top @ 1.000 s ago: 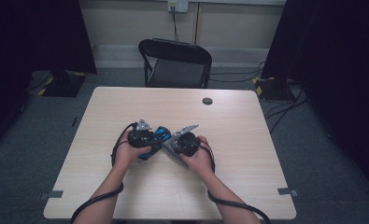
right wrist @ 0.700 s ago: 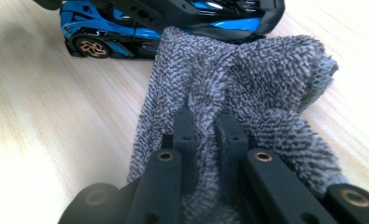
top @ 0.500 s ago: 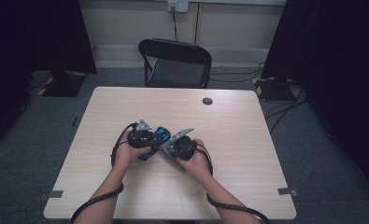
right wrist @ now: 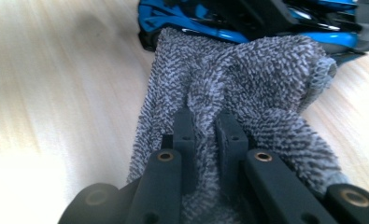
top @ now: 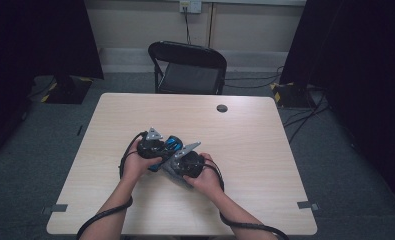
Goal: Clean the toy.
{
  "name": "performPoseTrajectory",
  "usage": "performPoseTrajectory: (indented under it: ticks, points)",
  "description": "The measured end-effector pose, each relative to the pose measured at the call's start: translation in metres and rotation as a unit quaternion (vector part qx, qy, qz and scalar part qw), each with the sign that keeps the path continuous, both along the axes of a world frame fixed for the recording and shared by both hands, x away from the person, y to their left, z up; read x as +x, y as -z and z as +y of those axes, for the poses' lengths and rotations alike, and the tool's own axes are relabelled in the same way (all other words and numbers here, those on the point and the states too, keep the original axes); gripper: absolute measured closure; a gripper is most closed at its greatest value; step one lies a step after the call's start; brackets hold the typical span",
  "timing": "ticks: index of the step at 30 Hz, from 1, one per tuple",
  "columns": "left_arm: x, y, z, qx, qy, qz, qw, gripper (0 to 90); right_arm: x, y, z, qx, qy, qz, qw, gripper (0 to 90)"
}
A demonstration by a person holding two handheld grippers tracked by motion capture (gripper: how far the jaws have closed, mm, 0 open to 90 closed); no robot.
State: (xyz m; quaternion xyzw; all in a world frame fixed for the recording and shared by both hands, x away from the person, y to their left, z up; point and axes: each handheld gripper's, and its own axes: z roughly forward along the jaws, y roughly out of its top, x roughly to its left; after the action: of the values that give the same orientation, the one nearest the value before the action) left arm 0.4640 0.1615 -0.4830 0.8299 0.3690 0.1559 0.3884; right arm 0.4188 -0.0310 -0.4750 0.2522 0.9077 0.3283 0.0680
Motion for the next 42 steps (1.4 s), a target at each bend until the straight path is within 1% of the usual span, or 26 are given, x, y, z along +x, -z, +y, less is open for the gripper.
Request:
performPoseTrajectory:
  ticks: [4,8,13,16,19,23,29,31,34,35,39,40,42]
  points:
    - [0.001,0.0,0.0,0.002,0.003,0.001,1.0,43.1,-0.003,0.0,0.002,0.005,-0.01,0.005,0.9999,81.2]
    - [0.0,0.0,0.0,-0.001,0.001,-0.001,1.0,43.1,-0.006,0.001,0.006,0.007,-0.019,0.007,0.9998,81.3]
    - [0.0,0.0,0.001,0.001,0.004,0.0,1.0,43.2,-0.007,0.001,0.01,0.012,-0.024,0.011,0.9996,81.2]
    - [0.0,0.0,0.002,-0.003,0.004,0.0,1.0,43.1,-0.007,0.001,0.01,0.012,-0.027,0.012,0.9995,81.3]
    - [0.0,0.0,0.001,0.002,0.004,0.001,1.0,43.2,-0.008,0.0,0.011,0.014,-0.032,0.016,0.9993,81.2]
    - [0.0,-0.001,0.001,0.002,0.004,0.002,1.0,43.2,-0.011,0.0,0.015,0.01,-0.045,0.017,0.9988,81.2]
    - [-0.001,-0.001,0.002,0.002,0.003,0.003,1.0,43.1,-0.013,-0.001,0.018,0.009,-0.054,0.017,0.9983,81.3]
    - [-0.001,-0.001,0.002,0.007,0.006,0.003,1.0,43.1,-0.014,-0.001,0.019,0.01,-0.058,0.019,0.9981,81.2]
    - [-0.001,-0.001,0.002,0.006,0.005,0.004,1.0,43.2,-0.016,-0.002,0.022,0.009,-0.066,0.02,0.9976,81.3]
    - [-0.001,-0.001,0.003,0.01,0.006,0.0,0.9999,43.1,-0.016,-0.002,0.023,0.01,-0.068,0.02,0.9974,81.2]
    - [-0.002,-0.001,0.003,0.005,0.004,0.002,1.0,43.1,-0.017,-0.002,0.026,0.008,-0.075,0.023,0.9969,81.3]
    - [-0.002,-0.001,0.003,0.008,0.005,0.0,1.0,43.1,-0.017,-0.002,0.026,0.008,-0.079,0.023,0.9966,81.2]
    - [-0.002,-0.001,0.003,0.005,0.004,0.003,1.0,43.1,-0.018,-0.003,0.027,0.007,-0.082,0.023,0.9963,81.3]
